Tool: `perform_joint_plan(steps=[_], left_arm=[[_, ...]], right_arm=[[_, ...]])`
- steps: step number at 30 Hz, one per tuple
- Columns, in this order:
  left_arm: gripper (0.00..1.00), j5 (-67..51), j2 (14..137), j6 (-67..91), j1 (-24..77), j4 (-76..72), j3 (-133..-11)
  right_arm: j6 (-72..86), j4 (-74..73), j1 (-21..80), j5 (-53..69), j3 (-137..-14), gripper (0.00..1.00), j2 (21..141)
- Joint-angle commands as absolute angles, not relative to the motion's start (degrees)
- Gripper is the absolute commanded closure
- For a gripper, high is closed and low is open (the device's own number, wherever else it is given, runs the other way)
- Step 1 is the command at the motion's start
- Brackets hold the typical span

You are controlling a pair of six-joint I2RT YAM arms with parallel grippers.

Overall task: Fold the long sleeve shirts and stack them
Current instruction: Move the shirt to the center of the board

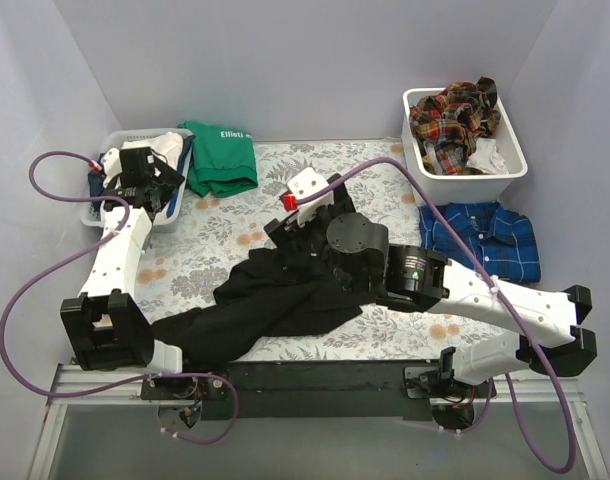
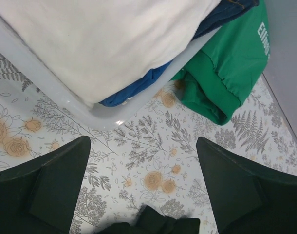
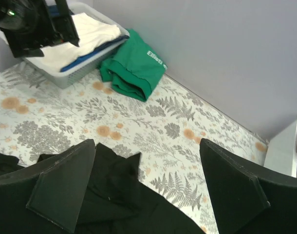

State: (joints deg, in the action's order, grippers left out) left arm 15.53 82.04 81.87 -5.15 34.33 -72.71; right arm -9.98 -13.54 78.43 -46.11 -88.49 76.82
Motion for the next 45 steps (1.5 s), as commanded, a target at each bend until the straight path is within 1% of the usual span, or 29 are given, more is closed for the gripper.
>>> perform_joint_plan(steps=[1,2,4,5,7,8,10,13,14,15,16,18,24,29,37,42,44,45], left_arm=[[0.08,9.43,78.14,80.25,-5.27,31.82,-72.87],[0.08,4.97,77.87,79.98,-5.27,31.21,-71.56],[0.08,0.29,76.74,79.11,-5.27,27.96,-69.79],[0.08,-4.7,76.38,78.67,-5.36,27.17,-68.22],[0.09,-9.73,74.89,77.35,-5.19,24.35,-66.45],[0.09,-13.15,74.53,76.39,-5.19,24.08,-65.14],[0.1,-16.6,73.57,75.15,-4.92,23.55,-63.73],[0.1,-21.0,70.85,73.04,-3.35,22.5,-58.9],[0.1,-21.96,69.19,72.6,-2.9,21.89,-57.41],[0.1,-23.63,68.74,71.73,-2.03,21.28,-55.04],[0.1,-24.08,68.38,71.37,-1.59,21.27,-54.24],[0.1,-26.18,67.94,70.49,-0.97,21.01,-52.57],[0.1,-26.54,69.6,67.41,1.84,21.09,-53.0],[0.1,-26.45,71.72,66.01,3.43,21.44,-54.93],[0.1,-24.0,72.86,63.28,5.89,22.94,-56.16],[0.09,-22.68,72.51,62.58,5.98,23.82,-56.78],[0.07,-22.15,72.33,62.49,5.98,24.08,-56.95],[0.04,-21.54,72.42,62.49,5.98,24.17,-57.13]], right_arm=[[-4.32,-10.28,76.83,-54.13,-85.35,0.04,70.85],[-3.78,-10.28,76.21,-54.75,-83.69,0.04,69.88],[-1.42,-10.54,74.37,-55.81,-81.75,0.03,69.0],[-0.45,-11.16,73.57,-55.72,-80.52,0.03,68.21],[3.67,-14.91,70.25,-53.01,-79.63,0.03,67.85],[8.22,-16.68,68.92,-51.61,-78.93,0.03,67.85],[11.85,-22.9,63.84,-44.24,-78.4,0.03,69.25],[14.67,-29.07,59.96,-34.74,-78.31,0.03,73.28],[15.03,-33.44,59.33,-32.54,-78.57,0.02,77.13],[15.38,-34.97,58.98,-28.52,-78.84,0.03,78.99],[15.9,-36.63,58.71,-27.35,-78.92,0.03,82.41],[16.7,-38.41,58.8,-23.06,-78.75,0.01,84.89],[18.28,-36.22,55.74,-14.35,-75.85,0.01,89.99],[16.27,-33.14,53.09,-13.27,-73.83,0.01,92.63],[10.2,-27.09,47.82,-9.85,-76.64,0.01,99.65],[8.0,-24.62,44.22,-3.61,-80.5,0.02,103.88],[7.65,-22.69,43.6,-1.16,-81.38,0.05,105.29],[7.12,-22.33,43.07,-0.36,-82.6,0.14,106.16]])
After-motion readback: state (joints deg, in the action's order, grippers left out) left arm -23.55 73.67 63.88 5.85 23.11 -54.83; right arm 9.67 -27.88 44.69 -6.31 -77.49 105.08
